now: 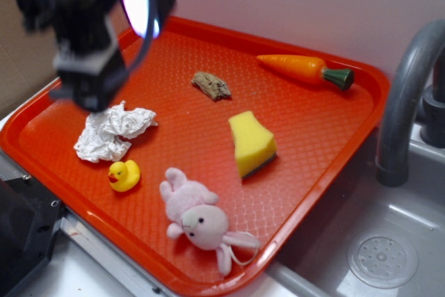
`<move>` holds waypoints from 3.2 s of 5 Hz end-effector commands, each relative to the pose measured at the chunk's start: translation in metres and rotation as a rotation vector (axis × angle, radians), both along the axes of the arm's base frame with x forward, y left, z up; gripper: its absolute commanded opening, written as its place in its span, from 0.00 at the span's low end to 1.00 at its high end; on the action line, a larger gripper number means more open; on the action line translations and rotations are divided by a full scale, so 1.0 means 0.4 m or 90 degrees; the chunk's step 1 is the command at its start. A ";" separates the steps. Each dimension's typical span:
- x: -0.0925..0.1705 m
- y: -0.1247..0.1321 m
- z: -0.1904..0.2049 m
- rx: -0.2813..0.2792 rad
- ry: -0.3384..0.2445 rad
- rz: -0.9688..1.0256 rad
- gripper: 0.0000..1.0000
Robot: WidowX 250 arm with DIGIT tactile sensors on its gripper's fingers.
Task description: Grab the pink bunny.
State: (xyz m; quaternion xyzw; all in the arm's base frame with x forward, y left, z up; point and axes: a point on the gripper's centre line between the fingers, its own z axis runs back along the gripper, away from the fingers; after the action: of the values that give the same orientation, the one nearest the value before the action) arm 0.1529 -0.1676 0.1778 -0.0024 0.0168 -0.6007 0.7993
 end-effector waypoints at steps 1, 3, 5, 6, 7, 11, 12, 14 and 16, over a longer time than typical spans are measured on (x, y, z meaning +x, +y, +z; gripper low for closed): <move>-0.031 0.020 -0.095 -0.027 0.048 -0.199 1.00; -0.026 -0.028 -0.209 0.005 0.059 -0.194 1.00; -0.041 -0.002 -0.263 0.014 0.096 -0.193 1.00; -0.043 0.001 -0.293 0.028 0.106 -0.185 1.00; -0.047 0.001 -0.329 0.040 0.077 -0.124 1.00; -0.044 0.049 -0.249 0.017 -0.016 0.186 0.00; -0.030 0.086 -0.127 0.024 -0.079 0.346 0.00; 0.002 0.121 0.061 0.025 -0.061 0.665 0.00; 0.020 0.178 0.182 0.006 -0.087 0.985 0.00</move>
State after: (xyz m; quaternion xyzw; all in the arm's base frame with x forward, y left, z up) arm 0.1727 -0.0767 0.2412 0.0395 -0.0144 0.1102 0.9930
